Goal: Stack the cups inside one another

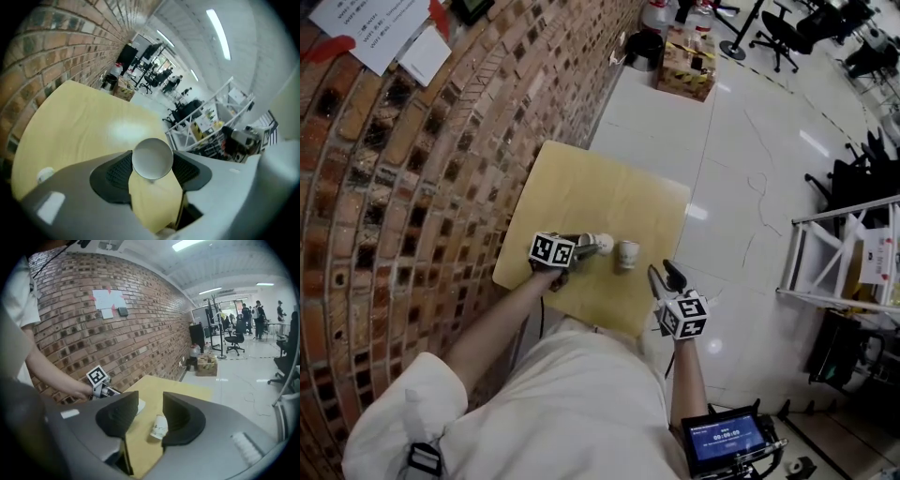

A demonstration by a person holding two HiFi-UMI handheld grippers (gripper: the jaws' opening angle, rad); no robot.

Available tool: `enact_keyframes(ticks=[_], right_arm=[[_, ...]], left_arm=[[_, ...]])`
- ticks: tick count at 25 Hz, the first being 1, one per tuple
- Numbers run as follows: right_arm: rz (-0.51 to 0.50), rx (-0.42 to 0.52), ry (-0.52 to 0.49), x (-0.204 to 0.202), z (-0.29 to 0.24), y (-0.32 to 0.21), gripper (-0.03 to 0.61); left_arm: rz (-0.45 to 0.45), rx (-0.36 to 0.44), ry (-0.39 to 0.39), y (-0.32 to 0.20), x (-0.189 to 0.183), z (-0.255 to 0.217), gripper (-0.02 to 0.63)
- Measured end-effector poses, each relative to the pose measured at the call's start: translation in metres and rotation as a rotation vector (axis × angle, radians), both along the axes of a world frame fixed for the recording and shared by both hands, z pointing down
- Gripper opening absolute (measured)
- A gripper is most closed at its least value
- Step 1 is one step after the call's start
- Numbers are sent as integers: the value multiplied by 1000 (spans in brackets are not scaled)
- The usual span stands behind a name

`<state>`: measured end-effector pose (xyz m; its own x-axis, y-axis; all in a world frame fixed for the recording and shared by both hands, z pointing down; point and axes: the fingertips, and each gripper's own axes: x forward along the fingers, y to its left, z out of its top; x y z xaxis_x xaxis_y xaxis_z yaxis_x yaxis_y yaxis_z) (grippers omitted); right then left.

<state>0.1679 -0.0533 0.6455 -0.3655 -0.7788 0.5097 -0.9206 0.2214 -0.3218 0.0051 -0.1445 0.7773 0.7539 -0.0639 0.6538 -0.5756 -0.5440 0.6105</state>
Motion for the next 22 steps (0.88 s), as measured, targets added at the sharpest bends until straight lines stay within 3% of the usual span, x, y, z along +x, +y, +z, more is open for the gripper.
enact_keyframes(ticks=[3, 6, 12, 16, 18, 22], right_arm=[[2, 7, -19, -1, -5, -7, 153], [-4, 16, -52, -3, -10, -16, 153], [-53, 40, -101, -15, -23, -32, 153], [-102, 73, -148, -31, -39, -40, 153], [-134, 77, -173, -41, -45, -42, 153], [-181, 65, -207, -57, -47, -44, 153]], left_arm=[[-92, -73, 222, 0, 2, -33, 285], [-123, -133, 419, 1, 6, -64, 285], [-133, -230, 638, 7, 3, -103, 285], [-102, -291, 875, 14, 6, -149, 285], [-41, -299, 932, 23, 8, -166, 285], [67, -321, 969, 44, 16, -184, 285]])
